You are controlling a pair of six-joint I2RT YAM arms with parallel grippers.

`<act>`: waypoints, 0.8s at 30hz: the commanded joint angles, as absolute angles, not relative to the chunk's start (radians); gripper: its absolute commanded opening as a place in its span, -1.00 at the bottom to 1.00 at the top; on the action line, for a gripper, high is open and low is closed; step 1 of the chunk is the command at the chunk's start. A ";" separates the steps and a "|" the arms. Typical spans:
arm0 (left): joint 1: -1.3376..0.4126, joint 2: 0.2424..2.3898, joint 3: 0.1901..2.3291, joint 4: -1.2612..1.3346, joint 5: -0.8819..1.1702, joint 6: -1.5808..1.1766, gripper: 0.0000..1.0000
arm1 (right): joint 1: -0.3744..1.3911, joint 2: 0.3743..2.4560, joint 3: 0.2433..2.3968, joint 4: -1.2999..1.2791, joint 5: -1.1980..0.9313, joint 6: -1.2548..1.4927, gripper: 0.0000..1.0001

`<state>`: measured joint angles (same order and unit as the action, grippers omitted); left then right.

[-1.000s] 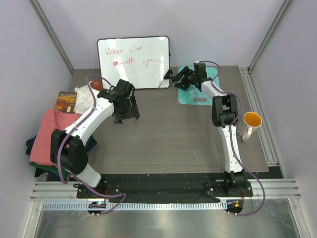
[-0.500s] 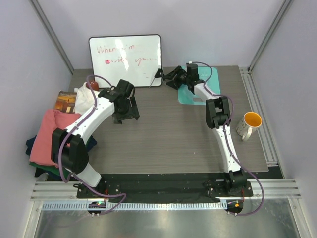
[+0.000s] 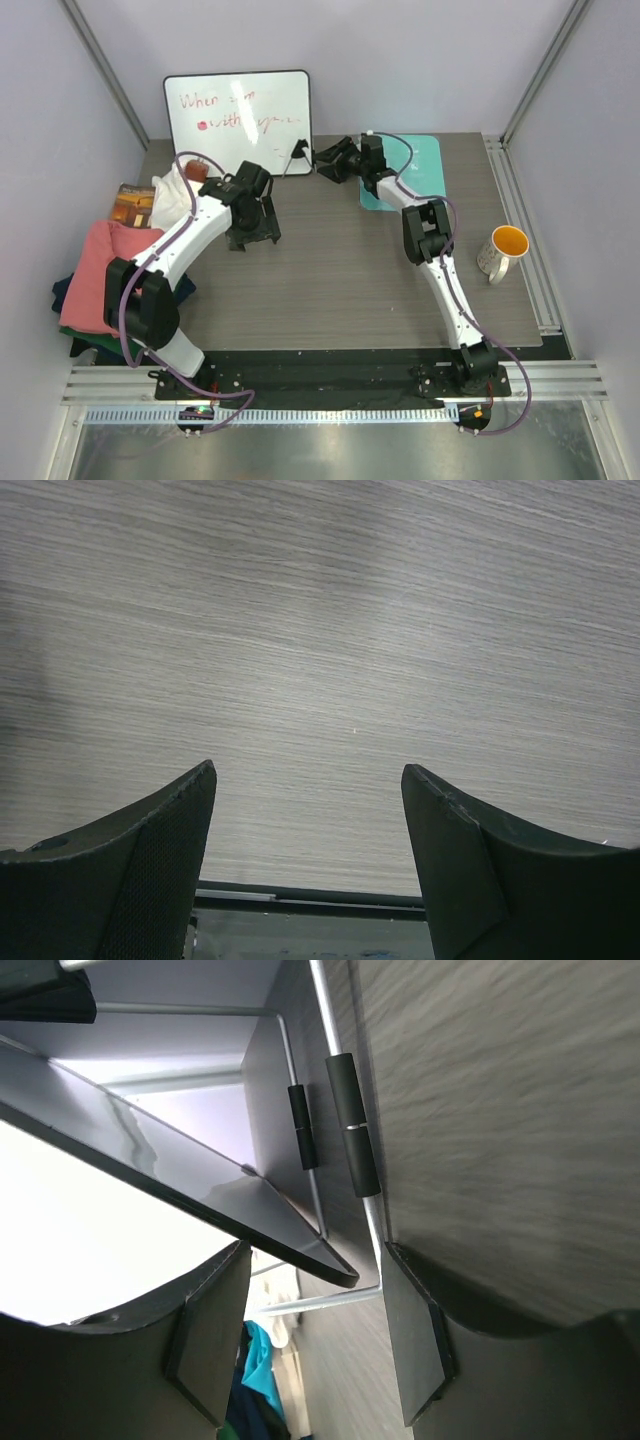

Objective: Fold and stack the t-shirts

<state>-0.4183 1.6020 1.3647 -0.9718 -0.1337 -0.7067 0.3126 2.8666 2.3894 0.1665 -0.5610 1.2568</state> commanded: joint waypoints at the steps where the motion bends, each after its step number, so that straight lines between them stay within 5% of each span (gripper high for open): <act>1: -0.416 1.563 1.365 -0.991 -0.164 -0.723 0.50 | 0.400 2.928 2.392 0.153 -0.555 1.310 0.22; 24: -0.416 1.493 1.301 -0.993 -0.163 -0.744 0.49 | 0.433 2.898 2.300 0.282 -0.584 1.401 0.21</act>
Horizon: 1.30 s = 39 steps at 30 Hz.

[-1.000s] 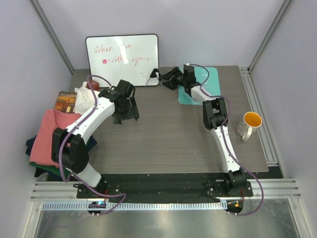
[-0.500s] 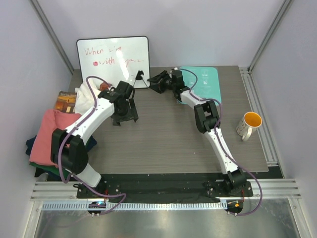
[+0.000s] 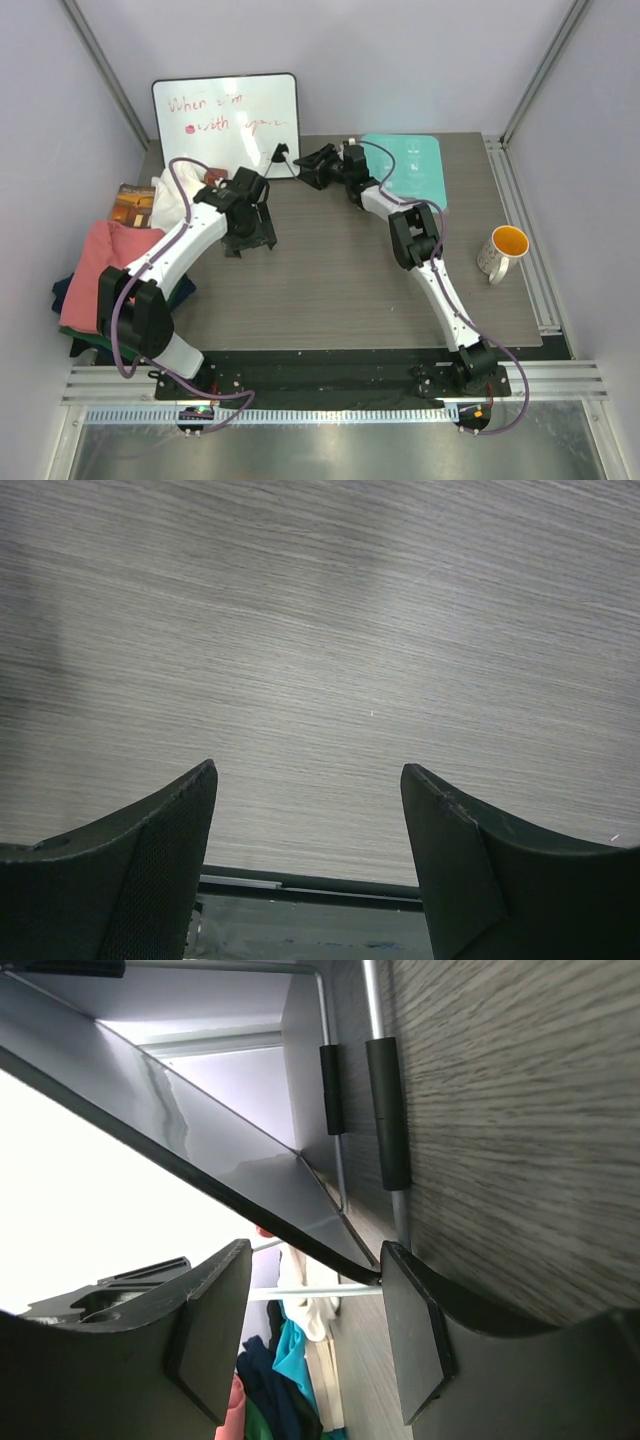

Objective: Fold and stack the t-shirts

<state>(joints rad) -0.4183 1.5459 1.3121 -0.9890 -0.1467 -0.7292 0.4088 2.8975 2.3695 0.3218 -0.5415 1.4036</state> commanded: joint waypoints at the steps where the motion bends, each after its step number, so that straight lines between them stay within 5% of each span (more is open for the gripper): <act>1: -0.416 1.488 1.298 -0.992 -0.173 -0.747 0.50 | 0.419 2.873 2.225 0.307 -0.594 1.391 0.21; 5: -0.414 1.457 1.278 -0.977 -0.228 -0.758 0.62 | 0.376 2.697 2.056 0.276 -0.635 1.275 0.29; 21: -0.391 1.565 1.281 -0.830 -0.144 -0.821 0.58 | 0.368 1.964 1.539 -0.311 -0.572 0.692 0.31; 30: -0.391 1.718 1.393 -0.801 -0.069 -0.827 0.56 | 0.419 1.845 1.415 -0.697 -0.453 0.503 0.31; 39: -0.387 1.796 1.428 -0.793 -0.012 -0.851 0.56 | 0.420 1.801 1.391 -0.816 -0.394 0.460 0.29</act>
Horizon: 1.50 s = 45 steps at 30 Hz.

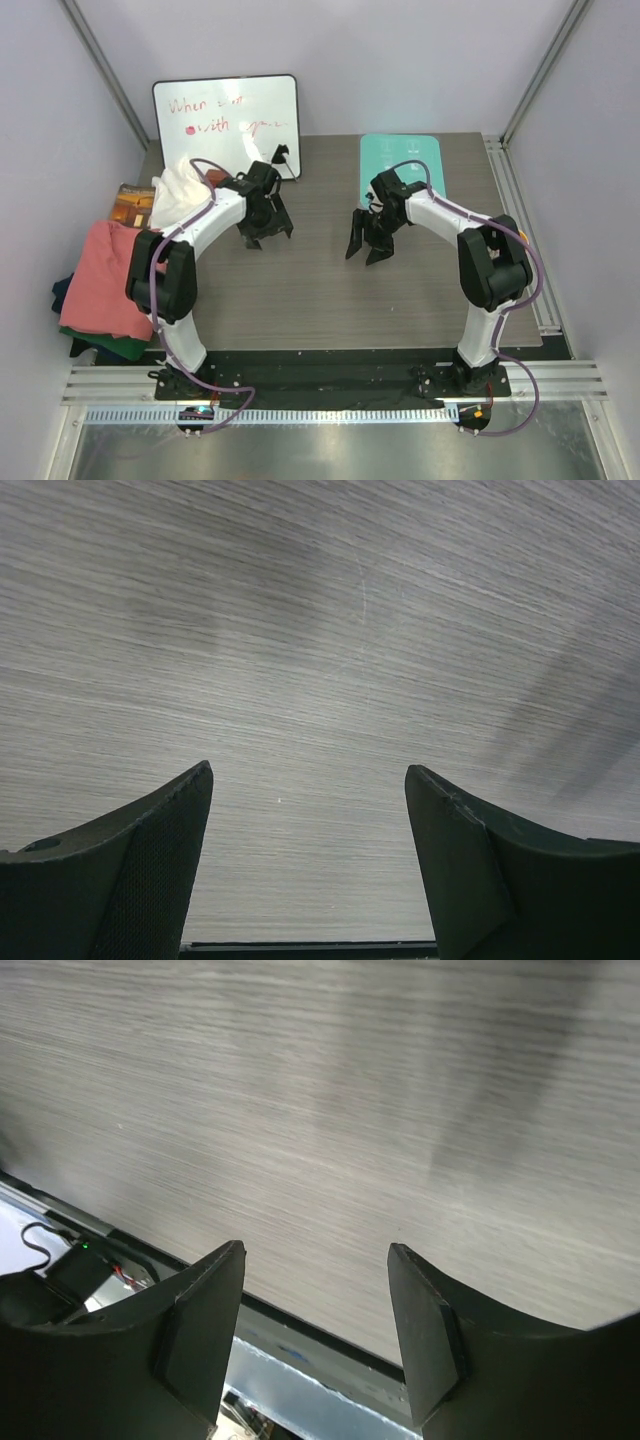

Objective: Fold and stack the t-shirts

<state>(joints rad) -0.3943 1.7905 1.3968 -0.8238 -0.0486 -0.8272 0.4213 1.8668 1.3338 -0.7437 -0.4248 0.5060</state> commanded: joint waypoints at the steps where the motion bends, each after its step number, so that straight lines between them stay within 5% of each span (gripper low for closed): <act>1: -0.385 1.802 1.430 -0.790 -0.008 -0.854 0.56 | 0.420 1.808 1.399 -0.825 -0.403 0.457 0.29; 22: -0.382 1.868 1.491 -0.824 0.083 -0.854 0.53 | 0.434 1.749 1.364 -0.781 -0.275 0.485 0.28; 37: -0.382 1.766 1.408 -0.822 0.009 -0.853 0.53 | 0.468 2.005 1.497 -0.888 -0.114 0.373 0.26; 45: -0.382 1.798 1.436 -0.816 0.012 -0.839 0.52 | 0.469 2.244 1.739 -0.986 -0.019 0.322 0.22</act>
